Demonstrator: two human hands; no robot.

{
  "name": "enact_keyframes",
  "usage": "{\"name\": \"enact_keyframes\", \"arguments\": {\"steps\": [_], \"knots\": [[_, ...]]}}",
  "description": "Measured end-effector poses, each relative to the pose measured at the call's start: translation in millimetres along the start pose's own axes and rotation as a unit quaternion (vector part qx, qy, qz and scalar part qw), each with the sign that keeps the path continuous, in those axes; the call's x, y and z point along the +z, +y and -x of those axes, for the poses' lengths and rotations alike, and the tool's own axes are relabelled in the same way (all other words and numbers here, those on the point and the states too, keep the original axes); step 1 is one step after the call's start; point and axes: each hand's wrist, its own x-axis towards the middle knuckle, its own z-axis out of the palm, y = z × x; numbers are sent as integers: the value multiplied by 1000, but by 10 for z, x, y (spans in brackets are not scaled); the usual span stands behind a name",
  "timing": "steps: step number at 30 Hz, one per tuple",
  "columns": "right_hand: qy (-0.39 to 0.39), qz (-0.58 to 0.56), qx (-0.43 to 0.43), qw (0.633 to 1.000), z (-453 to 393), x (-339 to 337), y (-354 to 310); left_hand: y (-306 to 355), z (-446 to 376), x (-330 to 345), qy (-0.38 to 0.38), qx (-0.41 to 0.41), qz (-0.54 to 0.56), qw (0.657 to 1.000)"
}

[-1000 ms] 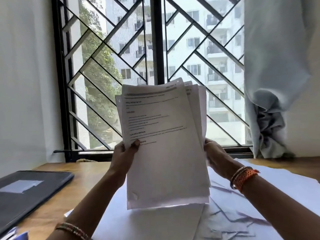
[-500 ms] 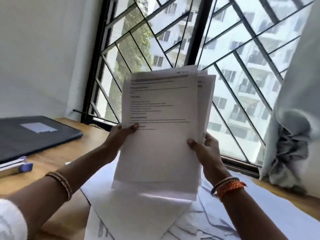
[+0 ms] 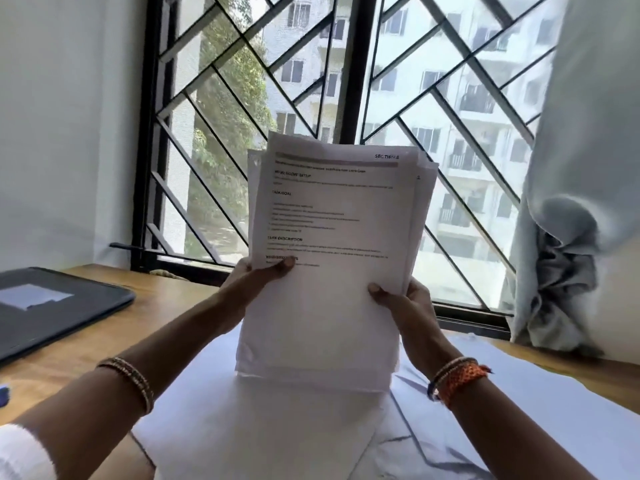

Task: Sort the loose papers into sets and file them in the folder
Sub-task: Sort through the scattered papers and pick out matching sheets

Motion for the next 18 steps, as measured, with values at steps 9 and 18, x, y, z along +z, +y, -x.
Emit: {"name": "enact_keyframes", "arguments": {"steps": [9, 18], "knots": [[-105, 90, 79, 987, 211, -121, 177, -74, 263, -184, -108, -77, -63, 989], [-67, 319, 22, 945, 297, -323, -106, -201, 280, 12, 100, -50, -116, 987]]}}
